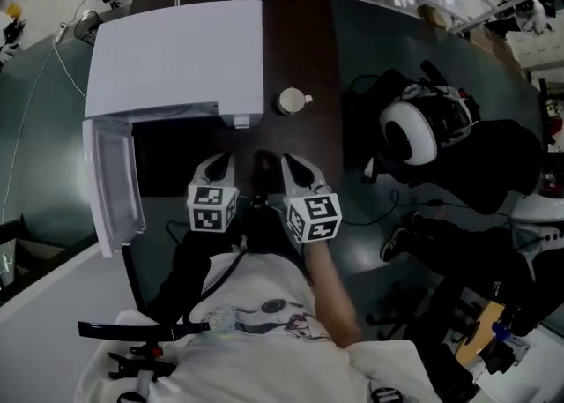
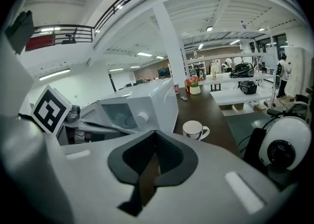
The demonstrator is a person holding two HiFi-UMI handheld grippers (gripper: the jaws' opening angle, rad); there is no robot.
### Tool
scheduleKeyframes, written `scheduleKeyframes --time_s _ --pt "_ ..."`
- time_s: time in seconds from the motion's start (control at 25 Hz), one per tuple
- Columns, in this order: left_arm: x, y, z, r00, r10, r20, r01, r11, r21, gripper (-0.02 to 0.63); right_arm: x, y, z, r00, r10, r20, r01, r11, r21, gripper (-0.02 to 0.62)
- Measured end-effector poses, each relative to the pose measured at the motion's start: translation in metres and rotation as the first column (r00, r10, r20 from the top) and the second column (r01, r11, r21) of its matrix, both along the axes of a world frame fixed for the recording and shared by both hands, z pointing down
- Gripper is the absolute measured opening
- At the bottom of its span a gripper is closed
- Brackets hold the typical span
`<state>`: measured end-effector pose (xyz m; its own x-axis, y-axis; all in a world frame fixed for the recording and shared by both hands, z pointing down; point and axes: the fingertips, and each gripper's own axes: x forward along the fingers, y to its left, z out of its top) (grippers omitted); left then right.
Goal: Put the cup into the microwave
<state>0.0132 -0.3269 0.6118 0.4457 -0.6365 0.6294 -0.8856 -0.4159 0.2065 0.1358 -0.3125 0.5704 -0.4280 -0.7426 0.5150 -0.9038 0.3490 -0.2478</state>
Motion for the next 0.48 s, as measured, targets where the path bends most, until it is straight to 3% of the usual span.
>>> scheduleKeyframes --time_s 0.24,0.48 --pt "0.02 0.003 0.052 1.0 -0.008 0.015 0.01 0.99 -0.137 0.0 0.026 -0.014 0.049 1.0 -0.013 -0.014 0.012 0.996 -0.084 0.002" --pt "0.025 0.005 0.08 0.998 0.005 0.057 0.006 0.98 -0.198 0.0 0.051 -0.037 0.087 1.0 0.001 -0.022 -0.004 0.99 -0.141 0.002"
